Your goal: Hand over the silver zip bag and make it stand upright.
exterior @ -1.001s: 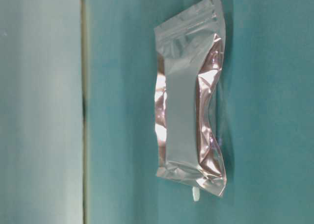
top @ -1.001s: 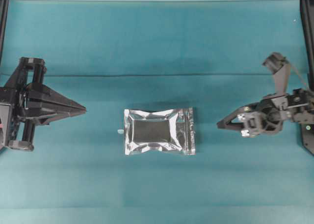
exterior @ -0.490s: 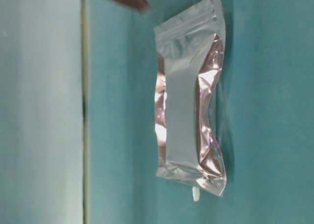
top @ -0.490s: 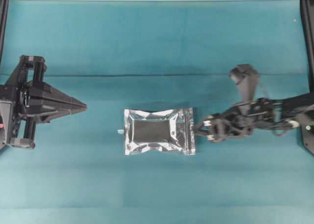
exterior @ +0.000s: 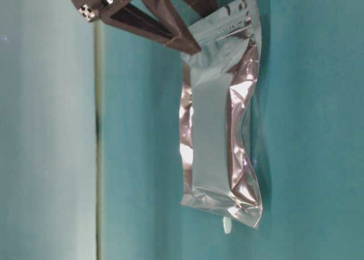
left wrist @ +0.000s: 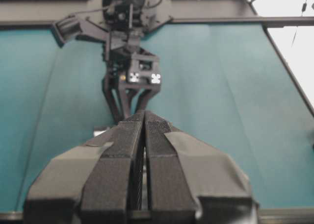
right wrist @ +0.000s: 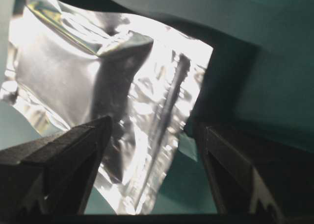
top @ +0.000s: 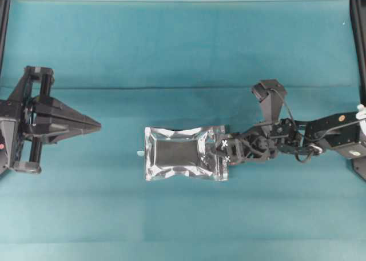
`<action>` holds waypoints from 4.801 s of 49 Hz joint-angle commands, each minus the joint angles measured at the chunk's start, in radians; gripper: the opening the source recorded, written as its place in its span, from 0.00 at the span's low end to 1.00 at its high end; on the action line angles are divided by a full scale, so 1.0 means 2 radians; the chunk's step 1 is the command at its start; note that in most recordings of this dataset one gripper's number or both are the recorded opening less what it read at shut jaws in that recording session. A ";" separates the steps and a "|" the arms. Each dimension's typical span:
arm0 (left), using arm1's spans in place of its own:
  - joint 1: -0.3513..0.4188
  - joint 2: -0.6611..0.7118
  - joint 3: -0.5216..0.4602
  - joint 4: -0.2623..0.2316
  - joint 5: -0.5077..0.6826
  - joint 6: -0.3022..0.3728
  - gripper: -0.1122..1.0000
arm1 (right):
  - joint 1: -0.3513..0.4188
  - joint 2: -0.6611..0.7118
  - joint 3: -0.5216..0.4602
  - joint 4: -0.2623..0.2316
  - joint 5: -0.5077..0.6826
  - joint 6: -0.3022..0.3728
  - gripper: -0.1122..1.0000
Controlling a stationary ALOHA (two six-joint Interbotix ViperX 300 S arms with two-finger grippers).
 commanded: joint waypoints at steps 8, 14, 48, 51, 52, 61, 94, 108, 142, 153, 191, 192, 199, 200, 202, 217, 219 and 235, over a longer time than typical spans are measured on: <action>0.007 -0.001 -0.011 0.002 -0.002 -0.001 0.11 | 0.000 0.025 -0.028 0.002 -0.018 0.005 0.94; 0.008 -0.001 -0.011 0.002 -0.002 -0.001 0.11 | 0.002 0.039 -0.041 0.002 -0.018 0.005 0.94; 0.015 -0.002 -0.008 0.001 -0.002 -0.001 0.11 | -0.005 -0.022 -0.025 -0.003 -0.028 -0.021 0.13; 0.015 -0.002 -0.008 0.001 -0.002 0.000 0.11 | -0.008 -0.041 -0.028 -0.007 -0.013 -0.031 0.10; 0.015 -0.002 -0.008 0.001 -0.002 -0.001 0.11 | -0.010 -0.049 -0.031 -0.008 -0.006 -0.035 0.09; 0.018 -0.002 -0.005 0.001 -0.002 0.000 0.11 | -0.030 -0.107 -0.074 -0.031 0.140 -0.090 0.09; 0.020 -0.005 0.002 0.001 -0.002 0.000 0.11 | -0.071 -0.082 -0.318 -0.062 0.570 -0.285 0.09; 0.020 -0.008 0.005 0.001 -0.002 0.000 0.11 | -0.069 -0.042 -0.383 -0.062 0.650 -0.356 0.09; 0.030 -0.012 0.030 0.001 0.003 -0.016 0.11 | -0.061 0.012 -0.476 -0.123 0.717 -0.507 0.09; 0.031 -0.014 0.038 0.001 0.024 -0.019 0.11 | -0.060 0.031 -0.483 -0.145 0.716 -0.513 0.09; 0.038 -0.005 0.074 0.002 0.021 -0.023 0.11 | -0.048 0.058 -0.496 -0.166 0.713 -0.522 0.09; 0.038 -0.004 0.073 0.002 0.021 -0.023 0.11 | -0.047 0.058 -0.498 -0.166 0.713 -0.522 0.09; 0.039 0.007 0.072 0.002 0.008 -0.024 0.11 | -0.043 0.059 -0.498 -0.166 0.712 -0.522 0.09; 0.040 0.009 0.071 0.001 0.005 -0.024 0.12 | -0.043 0.059 -0.496 -0.166 0.712 -0.522 0.09; 0.041 0.015 0.071 0.001 0.001 -0.025 0.14 | -0.043 0.059 -0.496 -0.166 0.713 -0.522 0.09; 0.049 0.098 0.062 0.001 -0.035 -0.066 0.78 | -0.040 0.060 -0.496 -0.166 0.712 -0.521 0.09; 0.049 0.113 0.061 0.002 -0.051 -0.071 0.87 | -0.040 0.060 -0.496 -0.166 0.711 -0.520 0.09; 0.048 0.272 0.043 0.001 -0.188 -0.084 0.94 | -0.040 0.060 -0.498 -0.166 0.708 -0.518 0.09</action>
